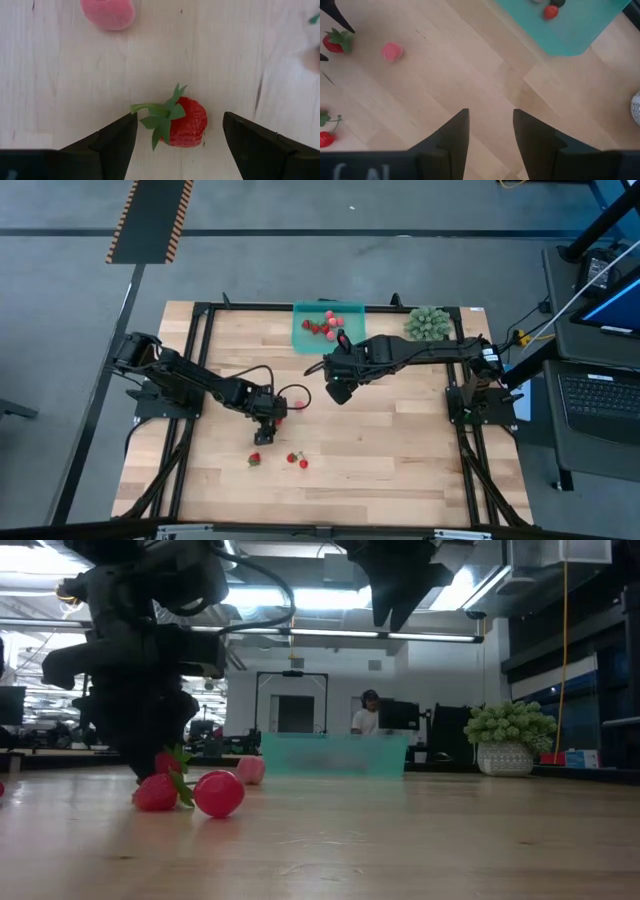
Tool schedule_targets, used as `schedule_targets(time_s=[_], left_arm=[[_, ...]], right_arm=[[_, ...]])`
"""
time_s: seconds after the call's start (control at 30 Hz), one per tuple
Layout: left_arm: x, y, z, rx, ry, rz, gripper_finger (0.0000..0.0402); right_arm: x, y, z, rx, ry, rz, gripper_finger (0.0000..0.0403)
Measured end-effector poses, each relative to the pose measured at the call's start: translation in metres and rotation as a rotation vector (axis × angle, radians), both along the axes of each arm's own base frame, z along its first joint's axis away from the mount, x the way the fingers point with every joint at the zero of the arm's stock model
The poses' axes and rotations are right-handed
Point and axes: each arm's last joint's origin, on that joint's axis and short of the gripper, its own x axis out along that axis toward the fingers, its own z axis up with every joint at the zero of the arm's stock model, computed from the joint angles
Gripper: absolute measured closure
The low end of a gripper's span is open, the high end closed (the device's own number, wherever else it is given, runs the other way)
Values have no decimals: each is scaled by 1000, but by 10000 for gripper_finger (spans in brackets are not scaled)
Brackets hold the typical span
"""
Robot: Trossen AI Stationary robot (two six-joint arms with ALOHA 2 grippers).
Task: Pick and placing Produce into tupperware
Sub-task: Put the strawberry into the blue basket
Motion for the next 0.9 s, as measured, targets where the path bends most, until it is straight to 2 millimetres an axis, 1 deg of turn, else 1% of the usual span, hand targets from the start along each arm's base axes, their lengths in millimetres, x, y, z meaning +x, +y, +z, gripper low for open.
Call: schedule_targets(time_s=[0.23,0.37,0.6,0.87,0.9], left_arm=[[2,0,-6,25,16,12,119],[3,0,-9,30,23,14,134],[3,0,-9,28,25,36,186],[3,1,-10,29,29,43,270],[2,1,-9,25,28,50,276]], right_arm=[[0,0,0,1,-5,-1,248],[0,0,0,1,-5,-2,248],[0,0,0,1,-5,-2,248],[0,0,0,2,-7,-6,248],[0,0,0,3,-8,-8,248]])
